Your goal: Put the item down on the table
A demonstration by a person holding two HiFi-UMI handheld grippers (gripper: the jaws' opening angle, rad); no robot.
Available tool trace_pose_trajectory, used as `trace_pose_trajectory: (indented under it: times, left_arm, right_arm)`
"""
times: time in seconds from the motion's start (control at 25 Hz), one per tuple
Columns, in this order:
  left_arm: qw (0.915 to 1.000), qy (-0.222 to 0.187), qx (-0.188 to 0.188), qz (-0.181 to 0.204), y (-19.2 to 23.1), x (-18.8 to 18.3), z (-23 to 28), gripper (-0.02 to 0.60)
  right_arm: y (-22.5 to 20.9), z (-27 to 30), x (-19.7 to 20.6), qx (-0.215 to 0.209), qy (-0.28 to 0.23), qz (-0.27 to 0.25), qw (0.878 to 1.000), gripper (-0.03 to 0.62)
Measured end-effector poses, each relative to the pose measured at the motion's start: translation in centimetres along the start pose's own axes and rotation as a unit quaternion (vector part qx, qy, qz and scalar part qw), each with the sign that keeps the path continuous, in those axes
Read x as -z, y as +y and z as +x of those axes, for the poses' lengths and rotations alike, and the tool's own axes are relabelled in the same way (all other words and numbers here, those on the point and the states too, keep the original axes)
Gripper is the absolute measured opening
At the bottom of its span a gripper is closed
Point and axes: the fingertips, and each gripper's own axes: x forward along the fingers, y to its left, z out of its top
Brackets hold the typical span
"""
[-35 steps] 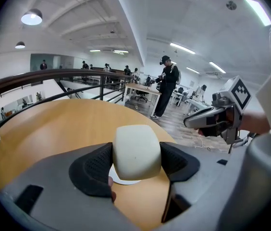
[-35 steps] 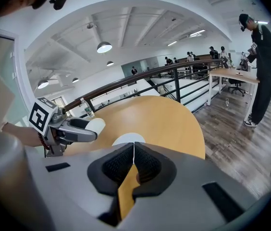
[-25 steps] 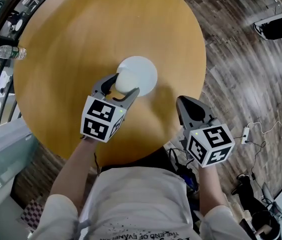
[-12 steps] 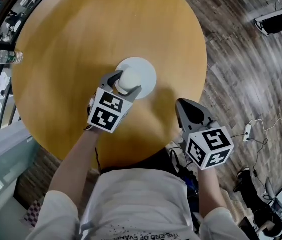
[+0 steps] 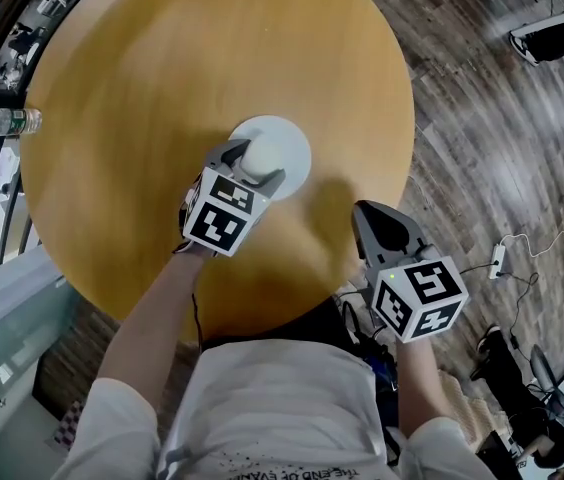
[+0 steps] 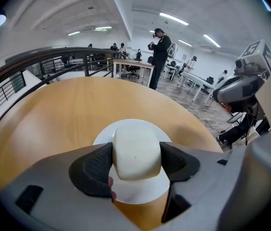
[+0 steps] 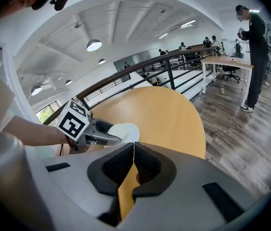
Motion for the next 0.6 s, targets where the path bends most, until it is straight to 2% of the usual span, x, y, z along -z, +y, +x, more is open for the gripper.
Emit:
trace_pose_trajectory:
  times: [0.6]
  left_arm:
    - [0.9997,0.023,0.004,-0.001,-0.2,0.2,1.6,0.321]
  right_arm:
    - [-0.9,0.1,0.8,0.003,0.004,0.013,1.000,0.025]
